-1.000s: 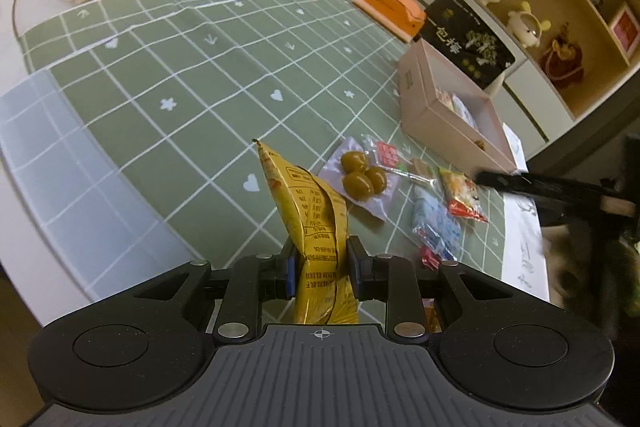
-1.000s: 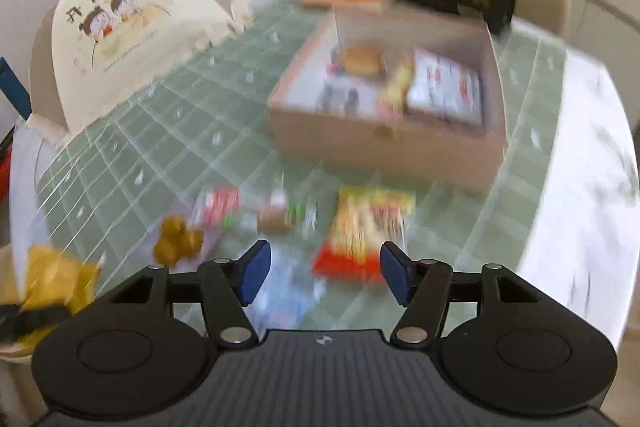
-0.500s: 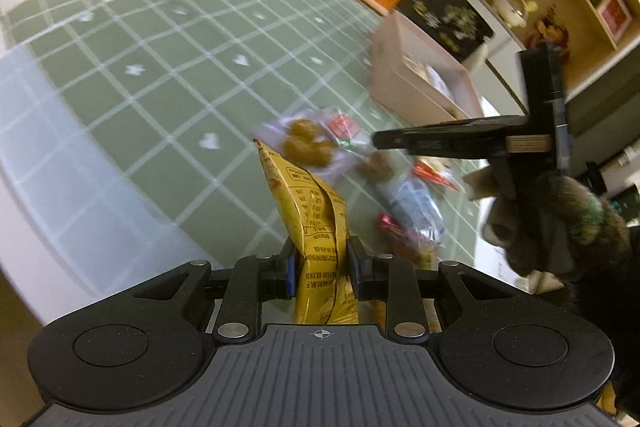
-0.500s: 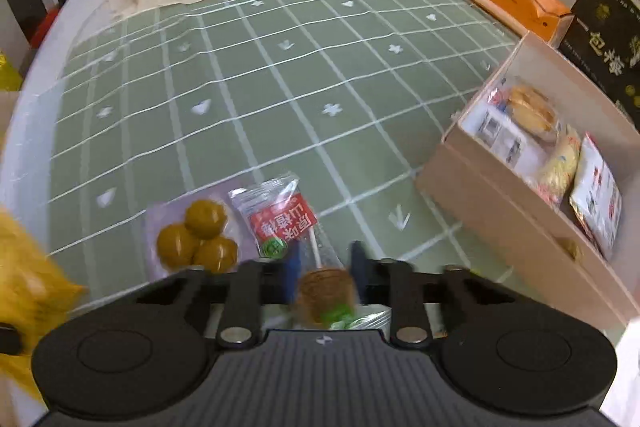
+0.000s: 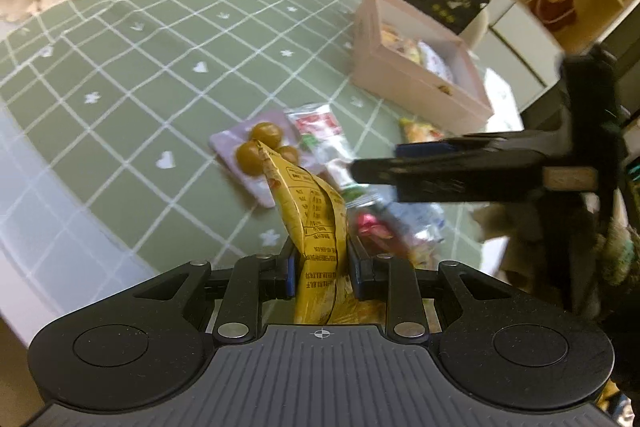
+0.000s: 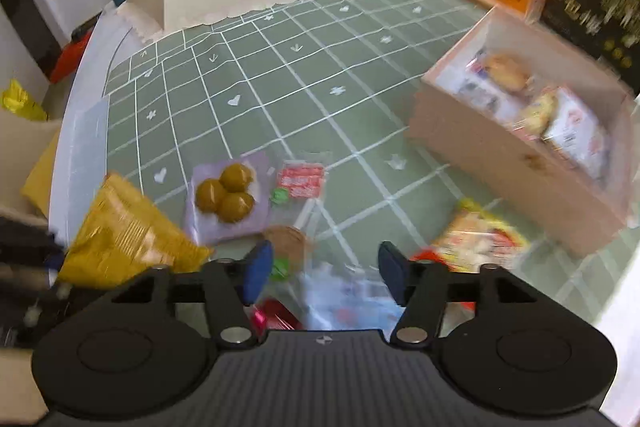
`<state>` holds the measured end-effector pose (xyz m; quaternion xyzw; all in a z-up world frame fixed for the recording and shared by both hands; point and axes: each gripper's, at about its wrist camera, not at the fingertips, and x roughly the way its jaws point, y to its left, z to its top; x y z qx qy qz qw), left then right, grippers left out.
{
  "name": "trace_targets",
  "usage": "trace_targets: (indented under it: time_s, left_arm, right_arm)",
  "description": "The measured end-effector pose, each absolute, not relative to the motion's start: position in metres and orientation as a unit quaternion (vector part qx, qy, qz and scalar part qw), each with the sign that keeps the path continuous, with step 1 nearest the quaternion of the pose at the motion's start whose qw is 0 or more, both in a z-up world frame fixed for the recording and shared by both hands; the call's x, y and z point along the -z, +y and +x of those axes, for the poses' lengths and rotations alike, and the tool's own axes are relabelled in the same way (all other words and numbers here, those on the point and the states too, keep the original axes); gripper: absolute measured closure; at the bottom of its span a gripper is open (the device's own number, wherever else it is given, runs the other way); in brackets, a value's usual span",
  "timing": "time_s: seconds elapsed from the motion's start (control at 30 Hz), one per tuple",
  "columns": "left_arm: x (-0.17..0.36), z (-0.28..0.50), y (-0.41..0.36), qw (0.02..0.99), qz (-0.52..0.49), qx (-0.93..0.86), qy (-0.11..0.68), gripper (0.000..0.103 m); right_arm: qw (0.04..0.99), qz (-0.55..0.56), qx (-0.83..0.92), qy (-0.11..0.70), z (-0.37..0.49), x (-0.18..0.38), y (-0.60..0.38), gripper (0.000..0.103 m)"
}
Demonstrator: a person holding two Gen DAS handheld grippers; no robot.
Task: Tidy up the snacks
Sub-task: 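Carry the yellow packet to the pink box with the left gripper while right gripper holds cookie packet, then release the yellow packet into the pink box with the left gripper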
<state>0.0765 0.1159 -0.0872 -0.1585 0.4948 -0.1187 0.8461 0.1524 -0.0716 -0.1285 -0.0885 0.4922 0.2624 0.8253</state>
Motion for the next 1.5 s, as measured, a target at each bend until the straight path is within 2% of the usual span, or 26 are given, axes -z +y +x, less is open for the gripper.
trace_targets:
  time_s: [0.1, 0.17, 0.2, 0.33, 0.57, 0.8, 0.93, 1.03, 1.13, 1.33, 1.5]
  left_arm:
    - [0.086, 0.073, 0.123, 0.845, -0.160, 0.110, 0.498, 0.074]
    - [0.084, 0.071, 0.126, 0.845, -0.157, 0.111, 0.498, 0.074]
    - [0.084, 0.071, 0.127, 0.845, -0.157, 0.113, 0.499, 0.074]
    - [0.084, 0.075, 0.124, 0.842, -0.154, 0.131, 0.500, 0.074]
    - [0.078, 0.093, 0.103, 0.817, -0.188, 0.220, 0.498, 0.074]
    - [-0.024, 0.173, 0.060, 0.850, -0.183, 0.312, 0.383, 0.074]
    - [-0.062, 0.236, 0.031, 0.869, -0.185, 0.316, 0.333, 0.072]
    - [-0.053, 0.289, 0.021, 0.863, -0.232, 0.299, 0.335, 0.071]
    - [-0.034, 0.301, 0.026, 0.858, -0.262, 0.282, 0.339, 0.071]
    - [0.017, 0.265, 0.061, 0.851, -0.265, 0.244, 0.381, 0.071]
    - [0.067, 0.218, 0.100, 0.848, -0.268, 0.171, 0.425, 0.071]
  right_arm:
    - [0.816, -0.090, -0.264, 0.506, 0.163, 0.149, -0.046, 0.043]
    - [0.813, -0.111, -0.257, 0.510, 0.163, 0.157, -0.033, 0.050]
    - [0.815, -0.128, -0.254, 0.505, 0.159, 0.155, -0.028, 0.068]
    - [0.816, -0.140, -0.268, 0.493, 0.136, 0.128, -0.039, 0.068]
    - [0.852, -0.092, -0.224, 0.463, 0.104, 0.059, -0.116, 0.068]
    - [0.888, -0.073, -0.153, 0.428, 0.082, 0.024, -0.180, 0.068]
    - [0.896, -0.049, -0.133, 0.420, 0.081, 0.023, -0.202, 0.068]
    - [0.900, -0.042, -0.124, 0.415, 0.082, 0.026, -0.210, 0.068]
    - [0.901, -0.036, -0.111, 0.418, 0.087, 0.032, -0.218, 0.068]
    - [0.898, -0.013, -0.099, 0.428, 0.100, 0.038, -0.240, 0.068]
    - [0.918, -0.014, -0.100, 0.384, 0.139, 0.011, -0.235, 0.068]
